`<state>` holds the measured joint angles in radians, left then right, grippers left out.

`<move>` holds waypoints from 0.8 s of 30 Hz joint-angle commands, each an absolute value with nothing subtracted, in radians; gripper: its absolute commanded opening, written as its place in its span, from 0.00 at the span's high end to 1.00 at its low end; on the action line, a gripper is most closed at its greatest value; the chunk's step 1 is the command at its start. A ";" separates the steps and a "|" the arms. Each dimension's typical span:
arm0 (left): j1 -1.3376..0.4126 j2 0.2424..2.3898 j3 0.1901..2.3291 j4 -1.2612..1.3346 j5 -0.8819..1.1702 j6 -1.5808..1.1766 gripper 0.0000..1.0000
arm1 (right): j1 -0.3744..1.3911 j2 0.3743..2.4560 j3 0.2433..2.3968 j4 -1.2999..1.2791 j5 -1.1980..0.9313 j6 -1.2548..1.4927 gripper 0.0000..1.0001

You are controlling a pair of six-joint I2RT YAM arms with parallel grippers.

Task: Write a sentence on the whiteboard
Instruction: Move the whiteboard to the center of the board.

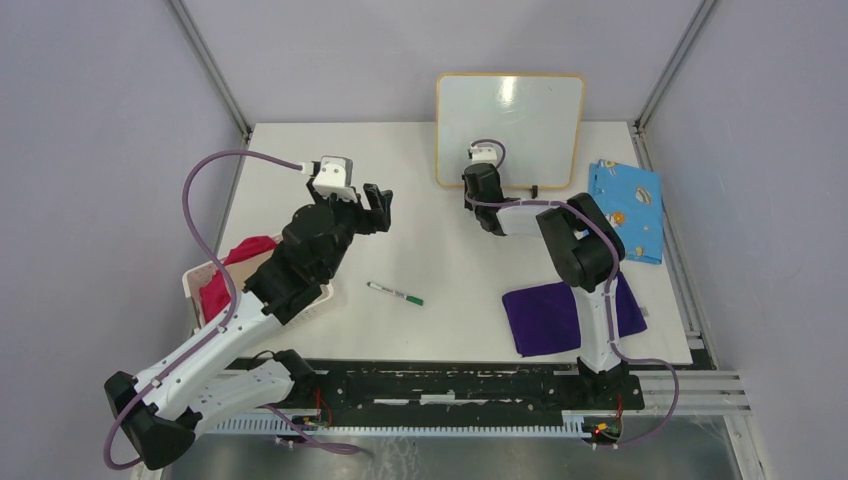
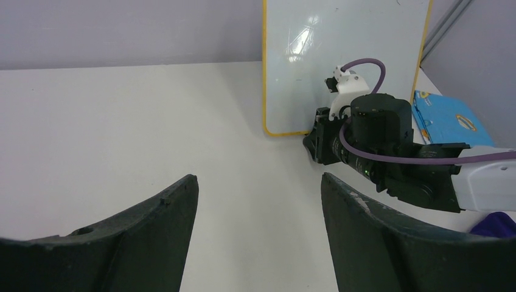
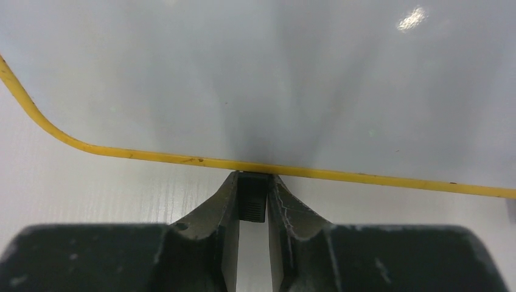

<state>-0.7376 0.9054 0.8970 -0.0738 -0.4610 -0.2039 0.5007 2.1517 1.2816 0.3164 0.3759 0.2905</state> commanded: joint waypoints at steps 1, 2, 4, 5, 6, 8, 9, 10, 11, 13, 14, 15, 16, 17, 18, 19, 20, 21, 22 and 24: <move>-0.744 0.905 0.933 -0.050 -0.456 -0.214 0.21 | 0.497 2.144 1.282 0.356 0.368 0.300 0.82; -0.744 0.902 0.933 -0.050 -0.457 -0.214 0.21 | 0.497 2.138 1.272 0.357 0.367 0.302 0.84; -0.744 0.901 0.933 -0.050 -0.459 -0.214 0.21 | 0.497 2.123 1.248 0.360 0.364 0.307 0.89; -0.744 0.901 0.933 -0.050 -0.461 -0.214 0.21 | 0.497 2.115 1.234 0.364 0.362 0.308 0.91; -0.744 0.901 0.933 -0.049 -0.460 -0.214 0.21 | 0.498 2.103 1.219 0.366 0.363 0.311 0.93; -0.744 0.900 0.933 -0.050 -0.460 -0.213 0.21 | 0.499 2.081 1.185 0.374 0.362 0.315 0.97; -0.744 0.900 0.933 -0.049 -0.460 -0.212 0.21 | 0.504 2.068 1.165 0.377 0.363 0.315 0.99; -0.744 0.899 0.932 -0.050 -0.460 -0.212 0.21 | 0.508 2.054 1.148 0.380 0.368 0.315 1.00; -0.744 0.898 0.932 -0.050 -0.460 -0.213 0.21 | 0.513 2.040 1.126 0.384 0.372 0.314 1.00; -0.744 0.899 0.931 -0.050 -0.462 -0.212 0.21 | 0.527 2.011 1.080 0.391 0.385 0.312 1.00; -0.744 0.899 0.931 -0.050 -0.463 -0.213 0.21 | 0.535 1.998 1.056 0.394 0.396 0.311 1.00; -0.744 0.899 0.930 -0.049 -0.463 -0.212 0.21 | 0.542 1.984 1.037 0.395 0.405 0.314 1.00; -0.744 0.900 0.930 -0.049 -0.463 -0.212 0.21 | 0.550 1.969 1.012 0.395 0.413 0.319 1.00; -0.744 0.900 0.930 -0.050 -0.465 -0.212 0.21 | 0.561 1.955 0.992 0.394 0.426 0.326 1.00; -0.744 0.902 0.930 -0.049 -0.466 -0.212 0.21 | 0.573 1.937 0.965 0.393 0.436 0.337 1.00; -0.744 0.903 0.928 -0.050 -0.468 -0.212 0.21 | 0.582 1.922 0.936 0.394 0.445 0.351 1.00; -0.744 0.905 0.928 -0.050 -0.469 -0.212 0.21 | 0.595 1.902 0.915 0.393 0.454 0.367 1.00; -0.744 0.907 0.928 -0.050 -0.472 -0.212 0.21 | 0.610 1.884 0.888 0.393 0.465 0.379 1.00; -0.744 0.909 0.927 -0.050 -0.473 -0.213 0.21 | 0.626 1.866 0.866 0.388 0.480 0.399 1.00; -0.745 0.910 0.927 -0.049 -0.475 -0.213 0.21 | 0.660 1.838 0.836 0.366 0.508 0.423 1.00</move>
<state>-0.7376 0.9073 0.8970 -0.0738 -0.4622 -0.2039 0.6025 1.9076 0.8970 0.4160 0.4507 0.3256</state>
